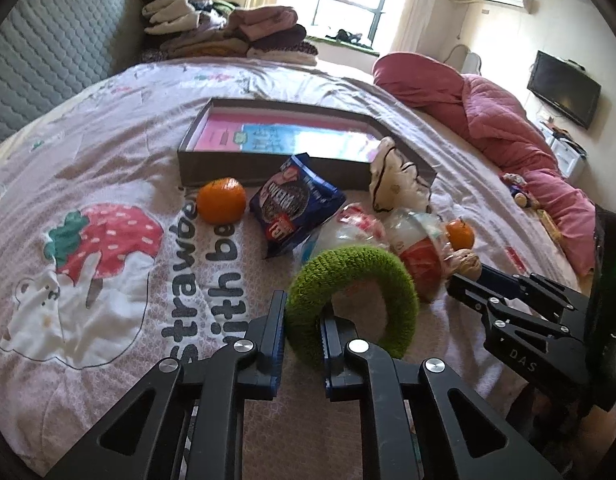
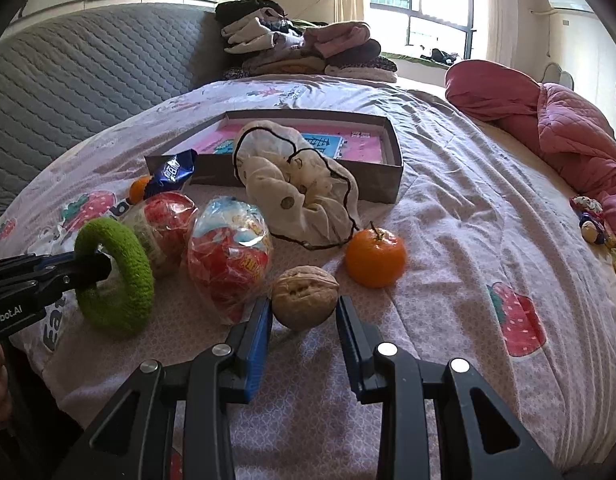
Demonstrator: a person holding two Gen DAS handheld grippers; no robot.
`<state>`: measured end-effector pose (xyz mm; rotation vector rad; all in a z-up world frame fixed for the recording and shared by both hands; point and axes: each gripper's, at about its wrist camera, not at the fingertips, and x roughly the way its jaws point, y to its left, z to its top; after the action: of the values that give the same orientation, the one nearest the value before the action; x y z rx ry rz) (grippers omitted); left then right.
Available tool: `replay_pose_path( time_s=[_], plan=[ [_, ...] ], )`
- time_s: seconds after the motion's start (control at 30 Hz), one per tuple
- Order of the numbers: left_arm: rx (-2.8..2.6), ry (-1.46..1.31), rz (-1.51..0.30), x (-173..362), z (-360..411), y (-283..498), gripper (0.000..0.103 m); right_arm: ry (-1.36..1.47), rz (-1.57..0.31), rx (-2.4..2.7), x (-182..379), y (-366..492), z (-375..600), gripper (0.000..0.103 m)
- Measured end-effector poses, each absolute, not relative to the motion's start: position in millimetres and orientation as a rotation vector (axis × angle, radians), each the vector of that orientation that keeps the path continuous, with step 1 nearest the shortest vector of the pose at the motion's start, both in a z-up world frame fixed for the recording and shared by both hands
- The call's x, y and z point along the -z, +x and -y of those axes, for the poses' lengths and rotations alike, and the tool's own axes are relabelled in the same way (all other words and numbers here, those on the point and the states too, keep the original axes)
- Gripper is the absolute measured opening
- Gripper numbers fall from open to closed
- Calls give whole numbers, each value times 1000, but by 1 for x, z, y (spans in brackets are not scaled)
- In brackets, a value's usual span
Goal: Organize objects
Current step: 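Grasp the green knitted ring with the left tool while the right tool grasps the walnut, then carry the green ring and the walnut over the pink book box with both tools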
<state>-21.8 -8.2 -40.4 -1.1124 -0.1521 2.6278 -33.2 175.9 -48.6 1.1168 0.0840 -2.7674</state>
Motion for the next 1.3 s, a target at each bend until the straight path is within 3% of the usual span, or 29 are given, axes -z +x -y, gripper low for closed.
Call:
replay_pose_path(
  time_s=[1.3],
  plan=[
    [-2766, -912, 133, -6, 21, -32, 14, 871, -78, 2824, -1, -40, -179, 34]
  ],
)
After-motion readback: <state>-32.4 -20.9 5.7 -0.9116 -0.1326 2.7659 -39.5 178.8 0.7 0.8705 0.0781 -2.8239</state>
